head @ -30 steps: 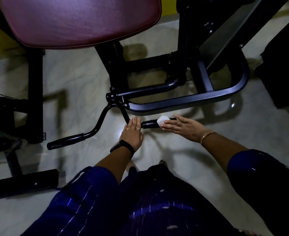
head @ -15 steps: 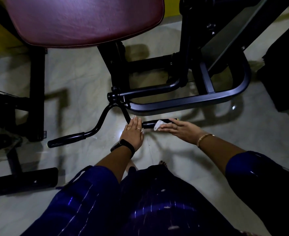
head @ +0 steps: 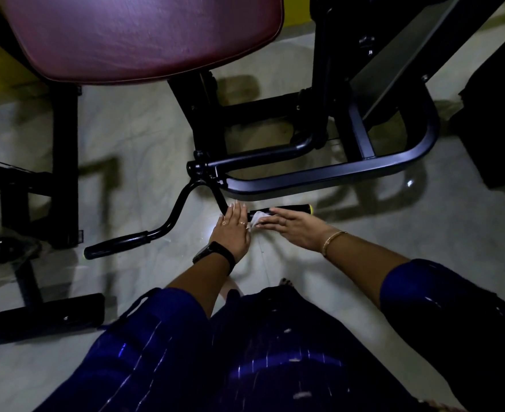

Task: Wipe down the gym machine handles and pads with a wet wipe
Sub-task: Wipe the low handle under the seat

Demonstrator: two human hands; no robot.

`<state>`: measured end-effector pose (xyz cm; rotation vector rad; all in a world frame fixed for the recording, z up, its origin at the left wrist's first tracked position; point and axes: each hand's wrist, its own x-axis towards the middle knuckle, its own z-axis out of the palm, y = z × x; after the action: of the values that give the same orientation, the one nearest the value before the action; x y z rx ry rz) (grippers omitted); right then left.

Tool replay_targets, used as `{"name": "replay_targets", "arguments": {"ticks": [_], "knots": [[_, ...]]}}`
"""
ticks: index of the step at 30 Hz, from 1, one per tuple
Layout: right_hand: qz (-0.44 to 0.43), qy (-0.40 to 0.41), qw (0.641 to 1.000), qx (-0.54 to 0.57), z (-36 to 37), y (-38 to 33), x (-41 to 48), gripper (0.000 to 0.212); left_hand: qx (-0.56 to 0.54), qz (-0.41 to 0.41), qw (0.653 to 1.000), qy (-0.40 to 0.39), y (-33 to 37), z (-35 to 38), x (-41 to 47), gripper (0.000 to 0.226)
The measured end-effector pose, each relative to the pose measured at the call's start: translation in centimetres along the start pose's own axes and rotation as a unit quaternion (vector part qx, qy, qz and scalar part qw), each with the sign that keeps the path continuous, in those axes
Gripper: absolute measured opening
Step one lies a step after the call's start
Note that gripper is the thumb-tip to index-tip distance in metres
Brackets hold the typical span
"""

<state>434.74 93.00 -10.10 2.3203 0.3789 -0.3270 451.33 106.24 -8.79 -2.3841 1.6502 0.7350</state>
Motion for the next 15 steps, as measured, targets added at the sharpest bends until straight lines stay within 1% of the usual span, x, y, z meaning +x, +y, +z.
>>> {"name": "replay_targets", "arguments": {"ticks": [2,7,11,15], "knots": [[0.008,0.009,1.0,0.005,1.7,0.5,-2.1,0.055,-0.002,-0.001,1.0,0.0,0.0,0.1,0.0,0.062],[-0.023,-0.041,0.999,-0.026,3.5,1.3,-5.2,0.047,-0.015,-0.007,1.0,0.008,0.2,0.4,-0.1,0.062],[-0.053,-0.062,0.997,0.008,1.5,0.8,-3.2,0.044,-0.008,-0.004,1.0,0.008,0.1,0.4,0.0,0.062],[-0.017,-0.069,0.997,0.009,-0.3,-0.5,-0.1,0.052,0.002,-0.004,1.0,0.008,0.2,0.3,-0.1,0.063]]}}
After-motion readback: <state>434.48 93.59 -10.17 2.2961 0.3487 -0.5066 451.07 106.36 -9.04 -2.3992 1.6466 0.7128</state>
